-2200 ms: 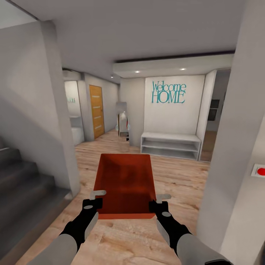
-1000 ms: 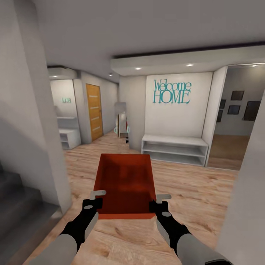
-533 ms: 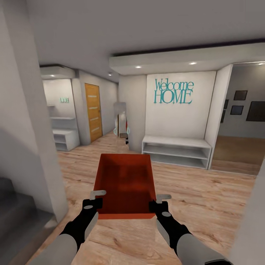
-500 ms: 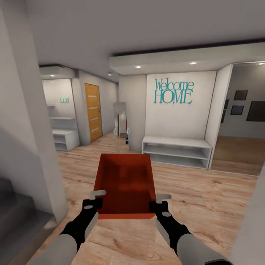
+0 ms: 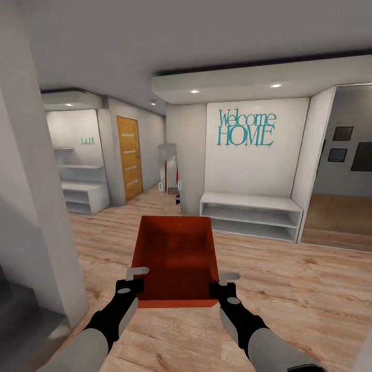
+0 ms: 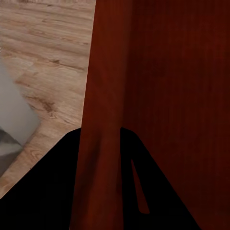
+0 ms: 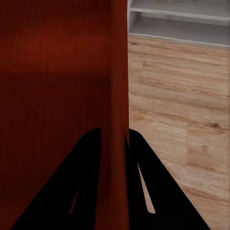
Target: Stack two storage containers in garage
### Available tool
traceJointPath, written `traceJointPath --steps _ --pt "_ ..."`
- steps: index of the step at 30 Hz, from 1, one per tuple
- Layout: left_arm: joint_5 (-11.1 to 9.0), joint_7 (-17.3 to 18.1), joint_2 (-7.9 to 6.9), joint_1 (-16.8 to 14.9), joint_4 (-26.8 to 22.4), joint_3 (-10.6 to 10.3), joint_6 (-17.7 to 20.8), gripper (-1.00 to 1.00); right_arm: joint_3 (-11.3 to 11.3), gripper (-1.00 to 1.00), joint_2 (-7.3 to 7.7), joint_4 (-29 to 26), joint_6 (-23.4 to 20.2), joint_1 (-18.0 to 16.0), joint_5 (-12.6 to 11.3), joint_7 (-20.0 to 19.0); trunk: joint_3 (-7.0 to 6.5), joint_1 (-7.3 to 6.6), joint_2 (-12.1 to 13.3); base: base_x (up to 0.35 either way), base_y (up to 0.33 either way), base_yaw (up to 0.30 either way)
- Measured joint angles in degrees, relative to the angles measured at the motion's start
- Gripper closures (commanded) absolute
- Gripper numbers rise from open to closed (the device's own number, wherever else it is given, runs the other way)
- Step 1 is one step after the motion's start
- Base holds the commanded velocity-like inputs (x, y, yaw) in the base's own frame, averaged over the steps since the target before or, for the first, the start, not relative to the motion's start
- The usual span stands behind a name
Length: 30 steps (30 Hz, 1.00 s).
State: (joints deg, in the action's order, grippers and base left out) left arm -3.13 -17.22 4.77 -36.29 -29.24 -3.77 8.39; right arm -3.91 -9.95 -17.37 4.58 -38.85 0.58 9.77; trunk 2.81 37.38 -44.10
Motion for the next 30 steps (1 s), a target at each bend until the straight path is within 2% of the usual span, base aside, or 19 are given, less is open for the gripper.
traceJointPath --steps 15,30 --pt "0.1 -0.01 0.04 0.0 -0.02 0.05 0.05 1.0 -0.08 1.0 0.03 0.01 -0.03 0.0 -0.04 0.03 0.0 0.0 0.0 0.323 0.0 0.227" --pt "0.1 -0.01 0.06 0.0 -0.01 0.07 0.02 1.0 0.07 1.0 0.01 -0.01 -0.03 -0.01 0.2 0.04 0.0 0.0 -0.01 0.323 0.0 0.015"
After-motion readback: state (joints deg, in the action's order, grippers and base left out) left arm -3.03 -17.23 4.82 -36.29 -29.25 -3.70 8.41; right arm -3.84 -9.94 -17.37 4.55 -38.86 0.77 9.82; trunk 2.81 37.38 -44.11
